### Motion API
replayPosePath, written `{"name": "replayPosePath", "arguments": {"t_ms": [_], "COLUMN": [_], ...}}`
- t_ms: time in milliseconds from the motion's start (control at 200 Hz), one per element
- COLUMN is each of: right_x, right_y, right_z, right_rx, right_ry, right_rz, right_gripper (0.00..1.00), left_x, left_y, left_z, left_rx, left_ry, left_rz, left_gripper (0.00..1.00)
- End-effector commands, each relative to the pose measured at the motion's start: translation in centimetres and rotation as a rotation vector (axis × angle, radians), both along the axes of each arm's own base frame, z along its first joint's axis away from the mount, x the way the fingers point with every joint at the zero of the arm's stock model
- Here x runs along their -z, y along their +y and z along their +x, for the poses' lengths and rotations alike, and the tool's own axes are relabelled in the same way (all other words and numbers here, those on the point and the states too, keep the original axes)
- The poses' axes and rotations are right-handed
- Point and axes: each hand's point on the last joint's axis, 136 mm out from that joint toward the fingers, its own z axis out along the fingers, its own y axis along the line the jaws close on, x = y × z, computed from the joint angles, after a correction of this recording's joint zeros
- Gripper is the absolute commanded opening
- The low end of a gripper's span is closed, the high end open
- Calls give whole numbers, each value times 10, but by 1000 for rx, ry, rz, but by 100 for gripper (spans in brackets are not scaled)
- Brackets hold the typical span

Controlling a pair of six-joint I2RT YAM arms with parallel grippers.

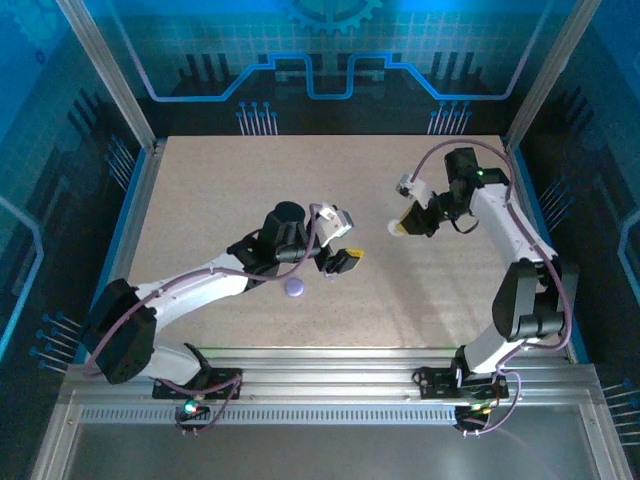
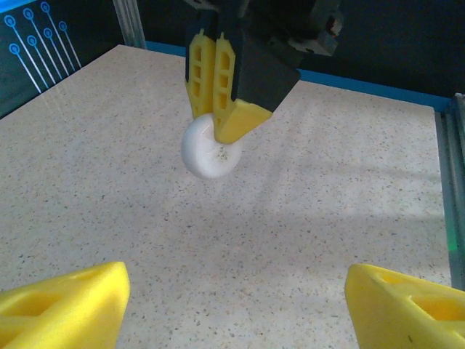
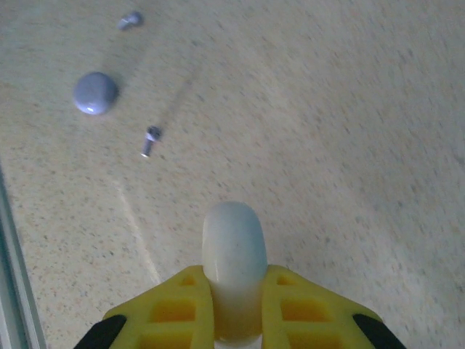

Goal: Insert the wireless bluetooth earbuds into the charging case

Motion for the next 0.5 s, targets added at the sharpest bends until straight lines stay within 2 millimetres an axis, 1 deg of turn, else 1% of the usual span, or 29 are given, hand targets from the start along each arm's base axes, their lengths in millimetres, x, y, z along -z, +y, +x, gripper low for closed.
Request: {"name": "replayPosePath", "arguments": {"t_ms": [0,175,385,495], "right_x": [18,49,65,76], "right_y": [-24,-51,-73,-86], "right_z": [8,22,37,40], "right_rx": [110,196,279,303], "right_ry": [113,210,297,345], "right_rz": [-87,-194,-181,-206], "right_gripper": [14,14,14,14], "left_x": [3,11,13,15], "left_y": [-2,-5,-10,-12], "left_z": [9,17,23,25], "left_rx": [-28,-50,-50,-45], "left_ry": [7,30,31,31], "left_rz": [34,55,63,71], "left_gripper": [79,79,79,79]}}
